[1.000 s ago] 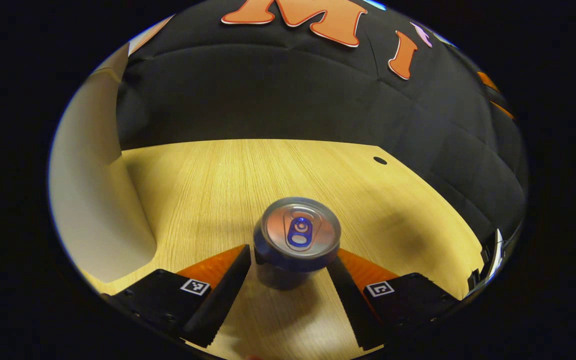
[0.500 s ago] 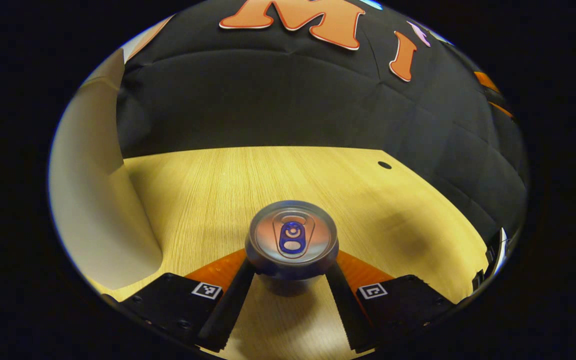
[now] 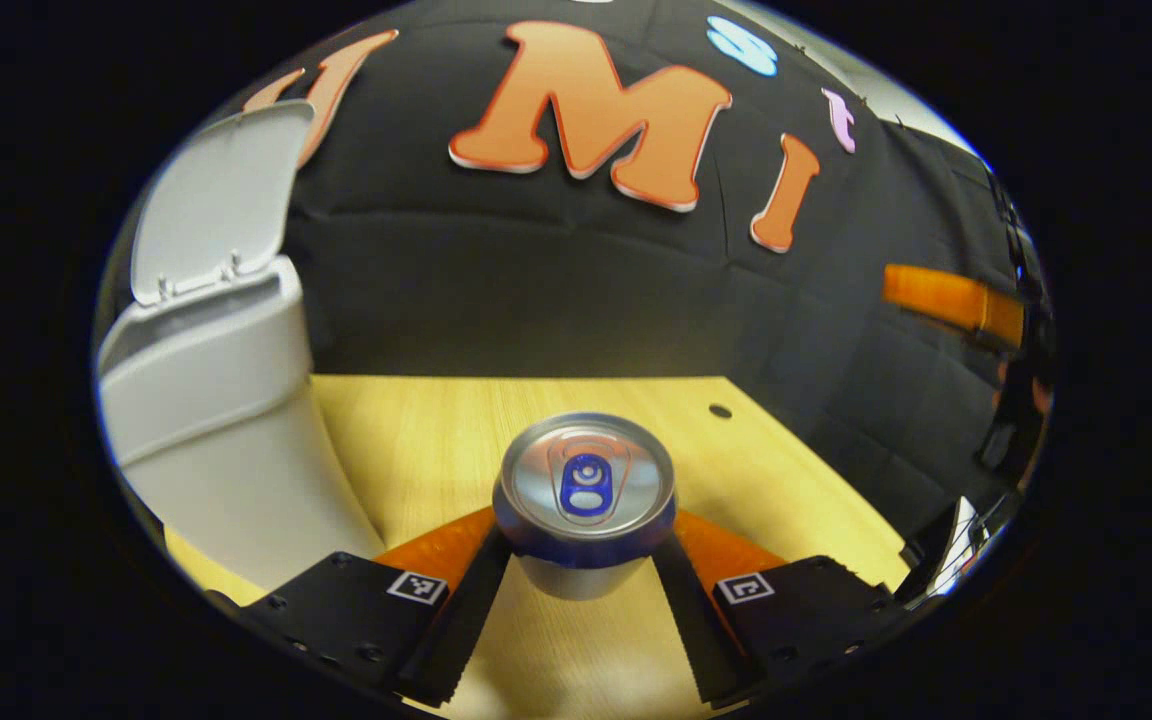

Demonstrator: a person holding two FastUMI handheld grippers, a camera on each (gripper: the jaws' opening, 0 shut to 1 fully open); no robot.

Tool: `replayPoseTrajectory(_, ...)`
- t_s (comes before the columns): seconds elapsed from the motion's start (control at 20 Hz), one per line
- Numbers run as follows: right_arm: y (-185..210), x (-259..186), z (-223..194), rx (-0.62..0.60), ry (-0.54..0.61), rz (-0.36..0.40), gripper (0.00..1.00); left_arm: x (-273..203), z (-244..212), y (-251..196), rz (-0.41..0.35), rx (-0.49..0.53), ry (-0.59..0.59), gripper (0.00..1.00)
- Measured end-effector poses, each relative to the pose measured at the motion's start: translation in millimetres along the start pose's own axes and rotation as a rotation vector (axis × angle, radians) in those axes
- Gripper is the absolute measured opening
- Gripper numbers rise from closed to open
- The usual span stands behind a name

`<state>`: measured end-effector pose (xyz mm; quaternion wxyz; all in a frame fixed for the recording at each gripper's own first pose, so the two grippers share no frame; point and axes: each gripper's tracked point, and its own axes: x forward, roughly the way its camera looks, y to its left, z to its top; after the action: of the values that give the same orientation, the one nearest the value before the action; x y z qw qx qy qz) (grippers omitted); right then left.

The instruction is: Press the lid of the desktop garbage bin to open it, pick up the crumpled paper on the desktop and throw it into the bin, then pick up the pop can on the desktop and drop it into the bin, and finally close the garbage bin lid.

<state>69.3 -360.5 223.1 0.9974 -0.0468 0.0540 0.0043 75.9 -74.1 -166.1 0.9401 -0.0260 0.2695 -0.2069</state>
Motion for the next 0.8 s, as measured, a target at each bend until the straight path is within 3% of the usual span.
replayPoseTrajectory(0.35, 45, 8, 18, 0.033, -0.025, 0.096, 0.95, -81, 99, 25, 0.048, -0.100, -0.155, 0.82)
replayPoseTrajectory(0.55, 63, 13, 22, 0.008, -0.029, 0.121, 0.94, -111, 128, 90, 0.193, -0.049, -0.211, 0.81)
replayPoseTrajectory(0.65, 71, 12, 25, 0.007, -0.033, 0.133, 0.94, -120, 144, 116, 0.230, -0.054, -0.215, 0.81)
replayPoseTrajectory(0.8, 78, 10, 28, 0.008, -0.039, 0.141, 0.94, -104, 156, 162, 0.298, -0.084, -0.176, 0.81)
